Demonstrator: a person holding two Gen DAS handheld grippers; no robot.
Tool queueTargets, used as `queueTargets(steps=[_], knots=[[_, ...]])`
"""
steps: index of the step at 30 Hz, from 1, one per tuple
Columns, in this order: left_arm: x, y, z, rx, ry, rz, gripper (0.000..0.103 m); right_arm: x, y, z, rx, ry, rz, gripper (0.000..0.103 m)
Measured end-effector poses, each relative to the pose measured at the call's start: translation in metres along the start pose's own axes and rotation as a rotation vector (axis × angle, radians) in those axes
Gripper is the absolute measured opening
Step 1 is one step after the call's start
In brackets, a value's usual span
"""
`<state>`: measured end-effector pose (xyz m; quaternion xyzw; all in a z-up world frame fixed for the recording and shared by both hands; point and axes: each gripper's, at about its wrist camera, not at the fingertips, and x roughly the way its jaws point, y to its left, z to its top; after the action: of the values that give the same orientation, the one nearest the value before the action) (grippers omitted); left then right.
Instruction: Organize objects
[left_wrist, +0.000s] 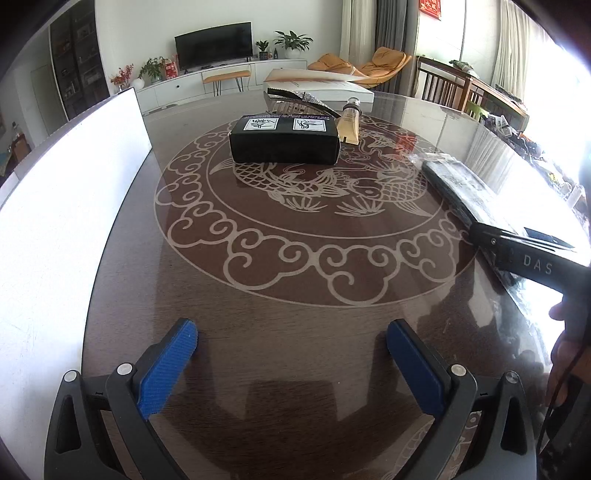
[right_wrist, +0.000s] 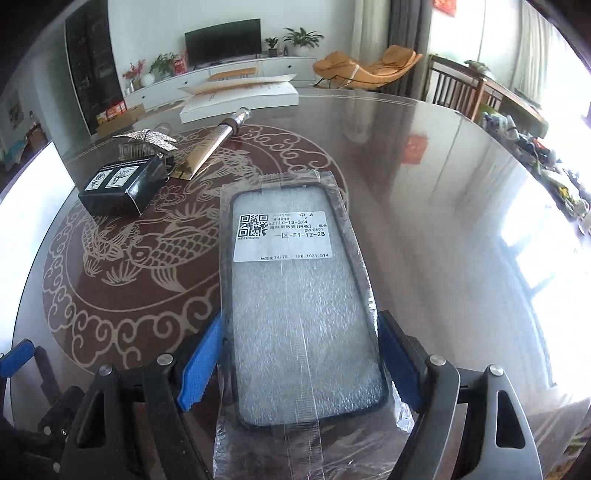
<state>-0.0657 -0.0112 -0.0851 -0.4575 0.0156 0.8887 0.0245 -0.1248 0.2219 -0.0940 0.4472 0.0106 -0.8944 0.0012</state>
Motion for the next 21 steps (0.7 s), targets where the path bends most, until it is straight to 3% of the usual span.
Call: queueTargets(steps=[6, 21], knots=[[-0.0003, 0.0002, 0.0009, 0.001, 0.0, 0.001, 0.103, 0.0012, -0.0007, 0.0016, 0.002, 0.029, 0.004, 0.103], [-0.0003, 0.0002, 0.0007, 0.0, 0.0, 0.001, 0.103, 0.0017, 0.0007, 0.0017, 0.001, 0.027, 0.007, 0.103]])
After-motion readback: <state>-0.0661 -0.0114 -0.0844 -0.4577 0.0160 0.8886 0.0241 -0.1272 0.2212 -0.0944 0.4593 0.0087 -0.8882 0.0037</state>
